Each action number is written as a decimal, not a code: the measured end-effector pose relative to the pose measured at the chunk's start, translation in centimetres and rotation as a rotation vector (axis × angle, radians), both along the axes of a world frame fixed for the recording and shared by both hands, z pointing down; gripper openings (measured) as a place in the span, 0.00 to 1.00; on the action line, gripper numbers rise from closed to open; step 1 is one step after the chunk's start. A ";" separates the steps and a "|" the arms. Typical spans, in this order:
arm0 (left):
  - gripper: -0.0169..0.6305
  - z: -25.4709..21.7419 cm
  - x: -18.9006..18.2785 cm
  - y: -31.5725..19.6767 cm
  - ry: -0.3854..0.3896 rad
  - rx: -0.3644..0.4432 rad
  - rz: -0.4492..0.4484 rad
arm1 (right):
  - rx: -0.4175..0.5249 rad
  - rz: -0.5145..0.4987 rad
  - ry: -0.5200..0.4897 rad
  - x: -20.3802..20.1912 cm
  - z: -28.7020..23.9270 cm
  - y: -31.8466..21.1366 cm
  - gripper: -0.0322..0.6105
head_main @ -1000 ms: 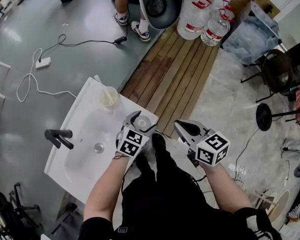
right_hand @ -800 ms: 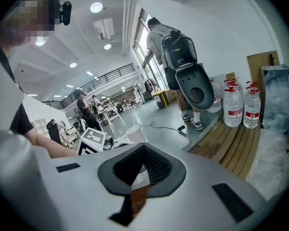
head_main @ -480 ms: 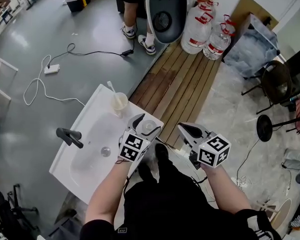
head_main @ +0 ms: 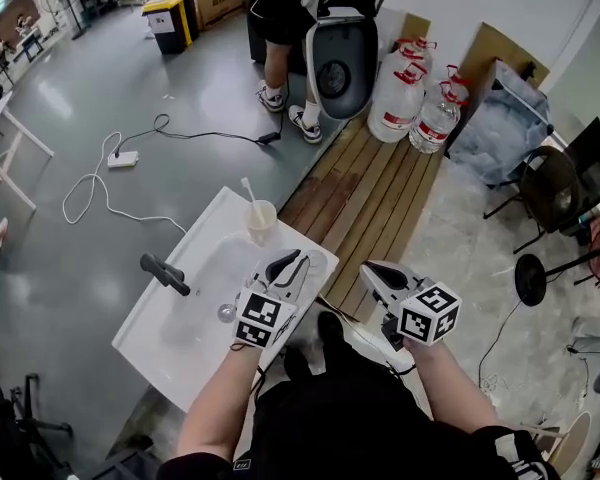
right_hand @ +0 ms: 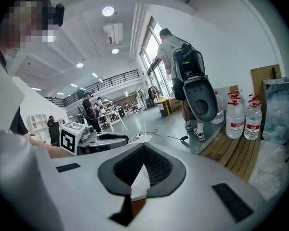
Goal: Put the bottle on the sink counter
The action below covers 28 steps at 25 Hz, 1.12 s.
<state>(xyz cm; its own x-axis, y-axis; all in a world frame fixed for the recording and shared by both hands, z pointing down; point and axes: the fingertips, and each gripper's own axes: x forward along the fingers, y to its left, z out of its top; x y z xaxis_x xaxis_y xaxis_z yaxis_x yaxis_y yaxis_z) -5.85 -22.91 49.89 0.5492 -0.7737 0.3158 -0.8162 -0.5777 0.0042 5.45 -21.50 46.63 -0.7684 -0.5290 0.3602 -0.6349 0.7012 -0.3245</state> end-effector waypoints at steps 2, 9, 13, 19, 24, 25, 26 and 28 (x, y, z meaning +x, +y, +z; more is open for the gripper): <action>0.10 -1.0 -0.3 0.9 -0.002 0.022 0.014 | 0.002 0.009 0.002 0.0 -0.1 0.8 0.07; 0.04 -4.5 -0.8 4.0 0.117 0.021 0.055 | 0.006 0.010 0.013 -0.7 -0.3 3.7 0.07; 0.04 -5.8 -1.1 5.3 0.144 0.017 0.076 | 0.017 0.007 0.014 -1.2 -0.6 4.5 0.07; 0.04 -7.9 -2.7 6.4 0.108 0.069 0.027 | 0.028 -0.014 0.016 -1.7 -1.5 5.0 0.07; 0.04 -9.4 -4.6 6.8 0.119 0.105 -0.053 | 0.044 -0.027 -0.006 -1.5 -2.2 4.6 0.07; 0.04 -9.6 -4.7 6.8 0.123 0.106 -0.062 | 0.046 -0.028 -0.013 -1.4 -2.3 4.4 0.07; 0.04 -9.6 -4.7 6.8 0.125 0.104 -0.068 | 0.050 -0.029 -0.021 -1.2 -2.3 4.2 0.07; 0.04 -9.3 -4.6 6.5 0.118 0.096 -0.083 | 0.062 -0.034 -0.038 -0.6 -2.5 3.7 0.07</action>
